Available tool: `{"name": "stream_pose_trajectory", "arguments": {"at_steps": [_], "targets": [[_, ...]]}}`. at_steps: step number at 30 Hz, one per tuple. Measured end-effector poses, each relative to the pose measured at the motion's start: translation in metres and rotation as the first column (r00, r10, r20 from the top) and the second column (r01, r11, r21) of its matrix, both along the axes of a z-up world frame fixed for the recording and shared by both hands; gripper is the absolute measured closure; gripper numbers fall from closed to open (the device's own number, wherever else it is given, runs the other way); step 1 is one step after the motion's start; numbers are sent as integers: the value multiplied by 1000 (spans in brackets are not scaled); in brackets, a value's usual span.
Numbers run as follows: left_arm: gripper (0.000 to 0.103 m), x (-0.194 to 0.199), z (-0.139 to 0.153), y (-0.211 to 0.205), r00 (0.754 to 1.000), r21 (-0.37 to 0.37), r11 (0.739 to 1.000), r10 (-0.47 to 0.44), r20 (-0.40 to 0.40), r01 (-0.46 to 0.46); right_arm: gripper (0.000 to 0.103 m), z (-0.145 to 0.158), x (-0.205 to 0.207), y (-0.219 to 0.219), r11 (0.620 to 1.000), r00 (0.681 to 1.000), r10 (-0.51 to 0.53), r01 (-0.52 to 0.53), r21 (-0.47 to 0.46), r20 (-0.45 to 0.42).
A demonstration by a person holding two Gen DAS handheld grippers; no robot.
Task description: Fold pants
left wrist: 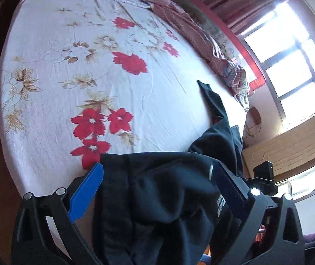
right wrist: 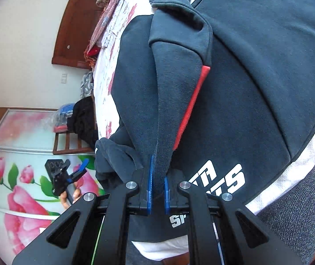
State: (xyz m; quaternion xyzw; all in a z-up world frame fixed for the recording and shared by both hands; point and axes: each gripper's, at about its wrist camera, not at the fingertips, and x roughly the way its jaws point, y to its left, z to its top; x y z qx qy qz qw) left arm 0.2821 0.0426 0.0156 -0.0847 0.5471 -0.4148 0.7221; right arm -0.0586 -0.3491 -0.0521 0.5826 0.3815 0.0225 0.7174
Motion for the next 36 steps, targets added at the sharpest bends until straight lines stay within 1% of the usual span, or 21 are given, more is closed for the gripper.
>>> {"name": "stream_pose_trajectory", "arguments": {"at_steps": [3, 4, 6, 9, 10, 11, 12, 13, 16, 18, 21, 23, 25, 26, 27, 29, 30, 31, 33, 35, 36], "targets": [[6, 19, -34, -1, 994, 5, 999, -32, -101, 32, 96, 4, 6, 0, 1000, 1000, 1, -1, 2, -22], [12, 20, -43, -3, 991, 10, 998, -52, -125, 54, 96, 5, 7, 0, 1000, 1000, 1, -1, 3, -27], [16, 18, -61, -9, 983, 45, 995, -86, -160, 94, 96, 6, 8, -3, 1000, 999, 3, -3, 1, -35], [17, 20, -65, -7, 982, -3, 996, -91, -166, 92, 96, 8, 9, -4, 1000, 999, 10, -10, -6, -38], [29, 21, -66, -4, 982, -4, 997, -70, -173, 71, 96, 8, 10, -4, 1000, 999, 10, -11, -10, -41], [62, 22, -67, 0, 986, 23, 999, -36, -164, 41, 96, 9, 10, -4, 1000, 999, 9, -9, -10, -39], [66, 23, -70, 2, 985, 45, 999, -12, -169, 20, 96, 11, 11, -4, 1000, 1000, 6, -6, -2, -29], [70, 23, -71, 4, 987, 36, 999, 4, -163, 2, 96, 12, 12, -5, 1000, 1000, 2, -2, 2, -19], [75, 5, -53, -7, 999, 121, 992, 44, -1, -44, 96, 26, 19, -9, 1000, 1000, -6, 6, -16, 21], [76, -8, -28, -3, 986, 99, 986, 126, 107, -137, 96, 39, 28, -14, 999, 998, -13, 15, -32, 53], [77, -37, 20, 22, 931, -13, 964, 262, 255, -267, 96, 59, 48, -23, 997, 994, -23, 30, -66, 103], [77, -64, 50, 47, 889, -110, 941, 338, 309, -319, 96, 74, 63, -26, 996, 989, -26, 38, -78, 149], [79, -94, 72, 68, 851, -165, 923, 384, 359, -346, 96, 90, 71, -20, 996, 980, -5, 22, -86, 200], [91, -115, 81, 78, 836, -200, 918, 395, 381, -343, 96, 96, 71, -16, 996, 977, 13, 7, -93, 214], [94, -132, 85, 89, 830, -216, 914, 404, 384, -344, 96, 100, 68, -10, 994, 976, 36, -12, -109, 214], [94, -164, 85, 108, 837, -236, 914, 398, 375, -329, 96, 99, 53, 2, 990, 978, 76, -50, -133, 196], [94, -180, 77, 114, 836, -230, 915, 398, 378, -332, 96, 92, 42, 8, 988, 980, 89, -65, -141, 177], [94, -194, 67, 117, 847, -206, 920, 388, 363, -333, 96, 83, 30, 10, 986, 984, 97, -75, -145, 150], [94, -215, 41, 122, 873, -178, 925, 377, 309, -336, 96, 52, 7, 13, 988, 993, 95, -87, -128, 63], [94, -231, 18, 121, 891, -137, 928, 371, 262, -346, 96, 14, -16, 8, 994, 998, 59, -61, -87, -23], [94, -236, 7, 119, 899, -121, 930, 368, 239, -348, 96, -1, -25, 6, 994, 997, 51, -56, -94, -58]]}}
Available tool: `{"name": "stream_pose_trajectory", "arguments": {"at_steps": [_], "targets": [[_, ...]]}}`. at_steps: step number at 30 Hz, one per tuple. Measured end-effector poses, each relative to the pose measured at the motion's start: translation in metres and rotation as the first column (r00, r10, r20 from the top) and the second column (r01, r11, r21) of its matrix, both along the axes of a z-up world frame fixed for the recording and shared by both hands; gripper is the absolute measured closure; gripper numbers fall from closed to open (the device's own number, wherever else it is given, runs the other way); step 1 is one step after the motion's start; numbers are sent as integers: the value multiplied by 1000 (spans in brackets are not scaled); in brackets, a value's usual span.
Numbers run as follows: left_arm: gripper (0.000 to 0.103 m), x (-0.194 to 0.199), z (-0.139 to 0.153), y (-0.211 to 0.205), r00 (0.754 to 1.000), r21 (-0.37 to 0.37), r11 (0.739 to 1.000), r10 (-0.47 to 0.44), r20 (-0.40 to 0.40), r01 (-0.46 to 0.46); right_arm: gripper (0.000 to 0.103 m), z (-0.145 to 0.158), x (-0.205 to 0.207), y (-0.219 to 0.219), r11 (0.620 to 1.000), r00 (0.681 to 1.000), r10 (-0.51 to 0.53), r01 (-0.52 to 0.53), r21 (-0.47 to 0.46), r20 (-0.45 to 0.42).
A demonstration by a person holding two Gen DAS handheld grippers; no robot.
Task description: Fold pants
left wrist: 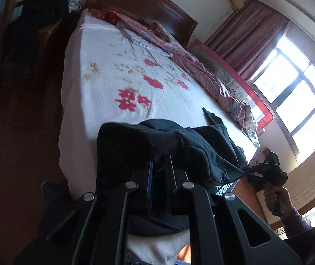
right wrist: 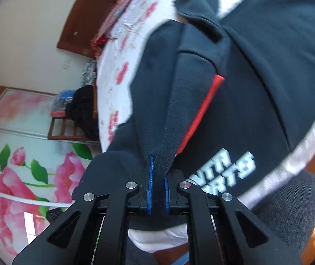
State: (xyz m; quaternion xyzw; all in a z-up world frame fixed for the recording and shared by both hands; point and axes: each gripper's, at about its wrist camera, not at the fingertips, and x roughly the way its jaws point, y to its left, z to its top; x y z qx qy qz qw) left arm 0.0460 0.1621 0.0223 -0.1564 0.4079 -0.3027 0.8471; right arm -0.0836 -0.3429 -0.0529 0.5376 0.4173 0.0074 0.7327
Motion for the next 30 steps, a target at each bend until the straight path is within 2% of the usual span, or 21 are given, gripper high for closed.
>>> {"name": "stream_pose_trajectory", "arguments": {"at_steps": [1, 3, 6, 8, 9, 11, 14, 16, 17, 19, 20, 22, 24, 26, 27, 28, 30], "targets": [[93, -6, -9, -2, 1000, 23, 1000, -2, -24, 3, 96, -13, -7, -1, 1000, 999, -9, 9, -6, -34], [92, -15, -25, -11, 996, 80, 997, 14, -83, -7, 96, -30, -15, -2, 999, 999, -32, 33, 34, -34], [83, -35, -30, -12, 987, 67, 996, 73, -141, -64, 96, -32, -11, 1, 1000, 999, -26, 26, 3, -37], [48, -45, -30, -14, 976, -13, 997, 77, -204, -81, 96, -35, -9, 1, 999, 999, -27, 28, 21, -45], [40, -49, -29, -13, 968, -64, 992, 94, -232, -111, 96, -35, -9, 0, 1000, 999, -24, 25, 18, -44], [17, -58, -31, -12, 948, -124, 975, 145, -284, -186, 96, -33, -8, -1, 1000, 999, -17, 18, 17, -38], [16, -57, -47, -17, 910, -200, 949, 152, -386, -243, 96, -36, -9, -1, 999, 999, -21, 22, 36, -32], [16, -52, -60, -22, 885, -253, 925, 152, -441, -285, 96, -37, -10, -2, 999, 999, -20, 21, 37, -29], [16, -49, -64, -26, 881, -289, 909, 147, -450, -299, 96, -38, -11, -3, 999, 999, -21, 22, 40, -28], [19, -43, -69, -33, 871, -262, 911, 173, -459, -319, 96, -38, -12, -4, 998, 999, -26, 27, 49, -23], [26, -40, -74, -37, 864, -267, 907, 172, -473, -327, 96, -37, -12, -5, 999, 1000, -25, 26, 48, -19], [33, -35, -87, -41, 837, -257, 896, 191, -513, -362, 96, -37, -13, -6, 998, 1000, -24, 25, 49, -12], [48, -31, -98, -43, 812, -239, 883, 225, -538, -404, 96, -38, -14, -8, 998, 1000, -22, 22, 51, -5], [78, -29, -102, -43, 810, -229, 873, 263, -523, -431, 96, -35, -15, -8, 999, 1000, -15, 15, 44, 8], [81, -28, -99, -43, 814, -214, 872, 288, -505, -441, 96, -33, -16, -9, 999, 1000, -17, 16, 47, 17], [93, -28, -95, -42, 817, -214, 867, 303, -491, -450, 96, -29, -18, -11, 999, 999, -23, 21, 50, 28], [96, -32, -81, -41, 824, -229, 853, 330, -461, -469, 96, -15, -22, -11, 999, 998, -23, 20, 43, 63]]}}
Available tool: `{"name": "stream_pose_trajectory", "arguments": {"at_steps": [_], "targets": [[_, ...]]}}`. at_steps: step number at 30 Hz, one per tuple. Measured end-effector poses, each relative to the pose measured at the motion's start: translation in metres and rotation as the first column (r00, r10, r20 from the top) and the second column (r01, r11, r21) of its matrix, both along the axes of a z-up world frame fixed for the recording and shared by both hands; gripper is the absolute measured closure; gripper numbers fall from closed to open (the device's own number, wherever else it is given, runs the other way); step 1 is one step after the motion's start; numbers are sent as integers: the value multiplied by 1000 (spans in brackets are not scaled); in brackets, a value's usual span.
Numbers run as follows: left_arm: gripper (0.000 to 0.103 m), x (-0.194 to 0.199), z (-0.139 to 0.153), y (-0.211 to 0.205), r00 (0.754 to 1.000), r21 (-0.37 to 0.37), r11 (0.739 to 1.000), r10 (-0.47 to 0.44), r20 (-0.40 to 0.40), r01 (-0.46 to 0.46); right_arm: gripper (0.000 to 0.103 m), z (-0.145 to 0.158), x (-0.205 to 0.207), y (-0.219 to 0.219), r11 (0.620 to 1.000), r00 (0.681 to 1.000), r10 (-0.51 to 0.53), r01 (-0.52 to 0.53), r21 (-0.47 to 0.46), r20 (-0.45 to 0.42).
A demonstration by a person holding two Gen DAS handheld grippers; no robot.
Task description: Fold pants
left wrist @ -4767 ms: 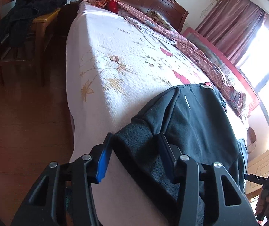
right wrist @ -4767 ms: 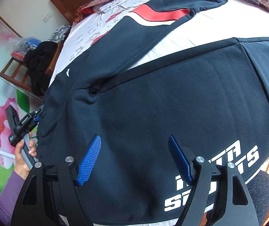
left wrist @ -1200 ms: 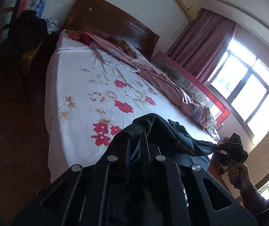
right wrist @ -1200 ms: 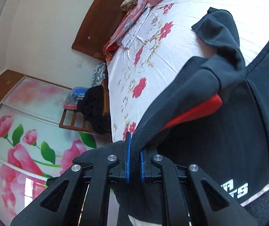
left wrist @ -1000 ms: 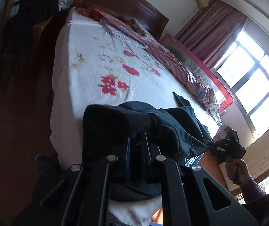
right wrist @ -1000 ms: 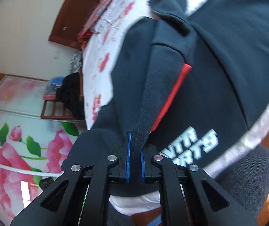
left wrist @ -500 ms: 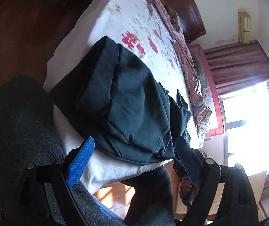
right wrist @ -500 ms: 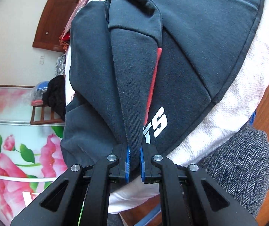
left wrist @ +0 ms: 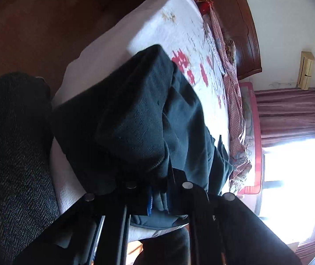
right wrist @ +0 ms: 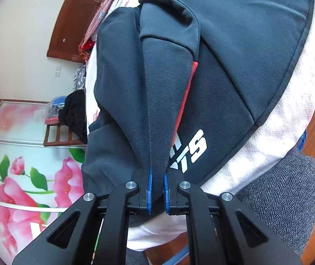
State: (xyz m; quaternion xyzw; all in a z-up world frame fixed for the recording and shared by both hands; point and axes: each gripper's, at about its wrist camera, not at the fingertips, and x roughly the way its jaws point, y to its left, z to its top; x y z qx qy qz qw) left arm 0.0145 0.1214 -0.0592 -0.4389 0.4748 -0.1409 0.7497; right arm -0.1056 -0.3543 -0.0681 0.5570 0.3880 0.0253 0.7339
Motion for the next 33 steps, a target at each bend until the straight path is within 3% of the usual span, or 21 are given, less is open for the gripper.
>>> {"name": "stream_pose_trajectory", "arguments": {"at_steps": [2, 5, 9, 11, 14, 17, 18, 19, 20, 22, 24, 25, 27, 29, 31, 33], "targets": [[97, -6, 19, 2, 998, 11, 1000, 4, 59, -5, 96, 15, -5, 2, 1000, 999, 18, -17, -17, 35], [97, -12, 34, 9, 995, 57, 998, -10, 101, 4, 96, 18, -6, 13, 996, 997, 80, -79, -52, 16], [96, -7, 2, 14, 998, 182, 982, -55, 12, 52, 96, -14, 5, 22, 985, 990, 114, -124, -123, -87], [95, -4, -19, 17, 998, 202, 978, -48, -47, 56, 96, -26, 3, 21, 989, 993, 94, -102, -104, -75], [91, 0, -18, 12, 997, 217, 974, -50, -60, 62, 96, -26, -3, 19, 990, 994, 95, -101, -102, -62], [84, 3, -7, 9, 994, 217, 974, -40, -102, 62, 80, -23, -10, 12, 993, 992, 98, -103, -52, -78], [81, 5, 2, 9, 993, 231, 972, -21, -114, 47, 63, -18, -15, 8, 994, 992, 97, -101, -41, -74], [71, 0, 11, 13, 994, 266, 964, 11, -108, 18, 53, -10, -20, 3, 994, 993, 90, -94, -60, -70], [45, -9, 27, 15, 995, 343, 939, 65, -81, -33, 52, 0, -26, -3, 991, 994, 84, -90, -102, -67], [22, -33, 58, 19, 985, 475, 865, 167, 35, -163, 52, 20, -35, -19, 980, 995, 53, -67, -187, -79], [22, -39, 85, 6, 981, 546, 817, 129, 143, -187, 52, 39, -39, -41, 966, 997, -22, 2, -259, -72], [21, -37, 96, -8, 980, 580, 797, 75, 184, -170, 52, 51, -35, -52, 946, 996, -53, 28, -323, -68], [16, -28, 112, -39, 965, 601, 793, -67, 252, -102, 52, 80, -13, -70, 875, 994, -95, 57, -480, -56], [12, -11, 116, -88, 922, 631, 775, -263, 285, 26, 52, 106, 23, -80, 805, 993, -114, 86, -588, -11], [12, 5, 107, -130, 874, 684, 718, -410, 263, 131, 52, 125, 73, -79, 692, 996, -84, 54, -720, -7], [12, 24, 87, -161, 848, 681, 692, -492, 198, 242, 52, 131, 129, -70, 554, 997, -44, -23, -832, -57]]}}
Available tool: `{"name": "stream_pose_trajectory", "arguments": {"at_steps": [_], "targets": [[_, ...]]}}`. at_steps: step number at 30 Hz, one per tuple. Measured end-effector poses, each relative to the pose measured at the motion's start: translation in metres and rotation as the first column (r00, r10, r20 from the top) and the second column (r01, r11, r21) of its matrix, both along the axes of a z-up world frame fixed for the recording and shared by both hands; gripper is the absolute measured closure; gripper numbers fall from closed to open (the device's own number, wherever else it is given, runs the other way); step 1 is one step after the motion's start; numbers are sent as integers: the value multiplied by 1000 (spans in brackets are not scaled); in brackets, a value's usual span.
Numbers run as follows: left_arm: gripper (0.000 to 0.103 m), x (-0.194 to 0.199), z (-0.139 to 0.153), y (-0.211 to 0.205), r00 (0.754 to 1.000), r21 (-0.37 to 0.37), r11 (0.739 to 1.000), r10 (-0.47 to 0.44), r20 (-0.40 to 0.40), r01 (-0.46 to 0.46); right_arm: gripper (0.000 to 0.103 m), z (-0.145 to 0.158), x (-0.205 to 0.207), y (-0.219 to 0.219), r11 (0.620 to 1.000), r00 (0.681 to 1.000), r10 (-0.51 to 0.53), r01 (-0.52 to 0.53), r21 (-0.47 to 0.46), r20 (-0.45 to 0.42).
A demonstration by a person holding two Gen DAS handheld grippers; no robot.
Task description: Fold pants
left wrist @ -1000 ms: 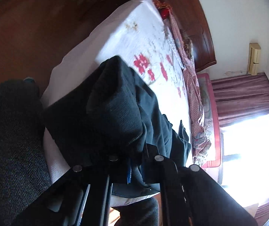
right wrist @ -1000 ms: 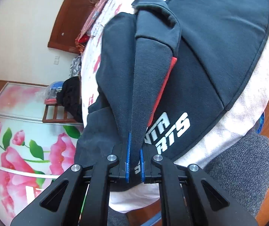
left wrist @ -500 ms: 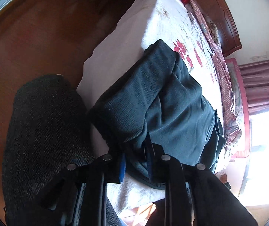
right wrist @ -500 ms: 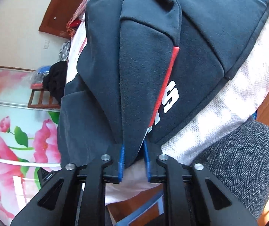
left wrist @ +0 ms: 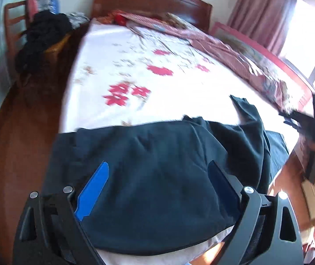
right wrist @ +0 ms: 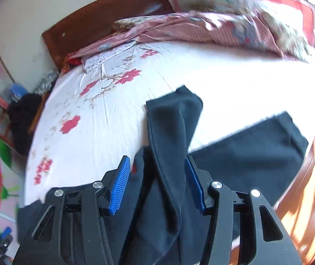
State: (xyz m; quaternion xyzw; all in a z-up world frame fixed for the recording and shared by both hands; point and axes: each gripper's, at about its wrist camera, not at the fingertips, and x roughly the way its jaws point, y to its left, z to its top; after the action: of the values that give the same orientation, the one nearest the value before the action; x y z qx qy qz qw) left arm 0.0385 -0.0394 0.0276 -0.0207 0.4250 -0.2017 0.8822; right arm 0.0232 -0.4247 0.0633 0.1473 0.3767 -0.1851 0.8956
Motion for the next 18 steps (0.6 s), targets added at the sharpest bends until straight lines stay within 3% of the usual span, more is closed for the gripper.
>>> {"name": "stream_pose_trajectory", "arguments": {"at_steps": [2, 4, 6, 9, 11, 12, 13, 15, 17, 18], "targets": [[12, 22, -23, -17, 995, 32, 999, 36, -92, -34, 52, -12, 60, 10, 994, 989, 74, -84, -74, -125], [13, 32, -47, -18, 981, 15, 998, 62, -183, -60, 52, -33, 106, 15, 981, 966, 87, -126, -148, -242], [15, 30, -58, -2, 975, -3, 997, 78, -206, -80, 52, -57, 144, 15, 962, 934, 54, -143, -233, -352], [15, 24, -67, 10, 980, 28, 998, 55, -190, -50, 52, -95, 174, 5, 969, 882, 38, -148, -199, -470], [17, 27, -70, 7, 982, 44, 998, 49, -185, -42, 55, -93, 175, -2, 976, 897, 27, -120, -183, -441], [18, 28, -67, 13, 982, 45, 998, 51, -184, -44, 83, -89, 173, -10, 985, 902, 28, -99, -144, -430], [22, 29, -68, 15, 981, 45, 998, 58, -183, -51, 99, -84, 173, -18, 988, 907, 17, -81, -134, -421], [31, 28, -68, 19, 981, 54, 996, 74, -179, -65, 99, -68, 166, -40, 998, 934, 1, -21, -54, -357], [48, 29, -68, 25, 981, 74, 995, 85, -173, -73, 99, -37, 149, -64, 996, 977, -38, 54, 74, -208], [51, 28, -69, 29, 981, 71, 994, 90, -171, -79, 99, -19, 132, -79, 987, 991, -58, 75, 145, -117]]}}
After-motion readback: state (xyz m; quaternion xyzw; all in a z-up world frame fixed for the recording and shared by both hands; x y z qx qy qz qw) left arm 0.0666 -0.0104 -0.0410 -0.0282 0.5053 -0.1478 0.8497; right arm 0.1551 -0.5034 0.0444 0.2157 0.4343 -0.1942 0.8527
